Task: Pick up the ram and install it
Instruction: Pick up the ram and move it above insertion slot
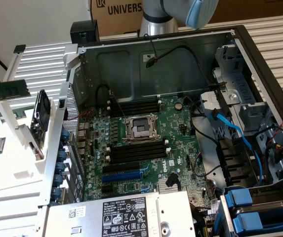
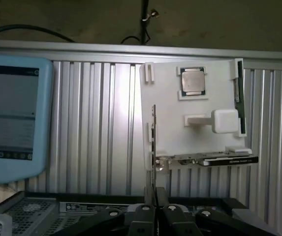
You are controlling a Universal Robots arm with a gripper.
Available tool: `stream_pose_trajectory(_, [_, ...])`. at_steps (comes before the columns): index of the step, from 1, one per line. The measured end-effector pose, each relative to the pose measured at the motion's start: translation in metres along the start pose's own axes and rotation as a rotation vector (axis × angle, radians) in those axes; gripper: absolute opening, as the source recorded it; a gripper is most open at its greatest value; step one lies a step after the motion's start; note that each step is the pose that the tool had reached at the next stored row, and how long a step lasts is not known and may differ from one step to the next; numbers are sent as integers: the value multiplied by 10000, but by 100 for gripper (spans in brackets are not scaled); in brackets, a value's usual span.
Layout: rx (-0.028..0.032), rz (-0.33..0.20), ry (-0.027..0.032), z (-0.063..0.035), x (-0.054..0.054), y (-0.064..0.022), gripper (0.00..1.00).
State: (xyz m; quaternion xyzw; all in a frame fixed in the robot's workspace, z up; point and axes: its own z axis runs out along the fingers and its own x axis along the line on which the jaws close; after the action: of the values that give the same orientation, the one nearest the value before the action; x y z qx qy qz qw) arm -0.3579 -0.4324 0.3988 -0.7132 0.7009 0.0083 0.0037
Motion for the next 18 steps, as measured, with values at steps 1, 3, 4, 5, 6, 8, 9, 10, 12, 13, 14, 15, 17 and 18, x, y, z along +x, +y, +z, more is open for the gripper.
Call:
stream_pose_trajectory(1, [0,2,0,-10,0,-46,12])
stream_pose_trajectory(3, [0,2,1,-27,1,-134,12])
stream_pose_trajectory(4, [0,2,0,-36,2,-182,12])
stream_pose_trajectory(5, [0,1,0,-45,3,-227,12])
stream_pose_trajectory(6, [1,1,0,-60,4,-315,12])
stream_pose_trajectory(8, [1,2,0,-74,5,-407,12])
stream_pose_trajectory(9, [0,1,1,-81,6,-453,12])
stream_pose_trajectory(10, [1,1,0,-87,7,-498,12])
stream_pose_trajectory(12, [0,1,0,-97,8,-590,12])
stream_pose_trajectory(13, [1,1,0,-101,9,-636,12])
stream_pose_trajectory(14, [0,1,0,-104,10,-681,12])
stream_pose_trajectory(15, [0,0,1,-108,11,-728,12])
stream_pose_trajectory(17, [0,0,0,-114,12,-818,12])
stream_pose_trajectory(18, [1,0,0,-116,13,-862,12])
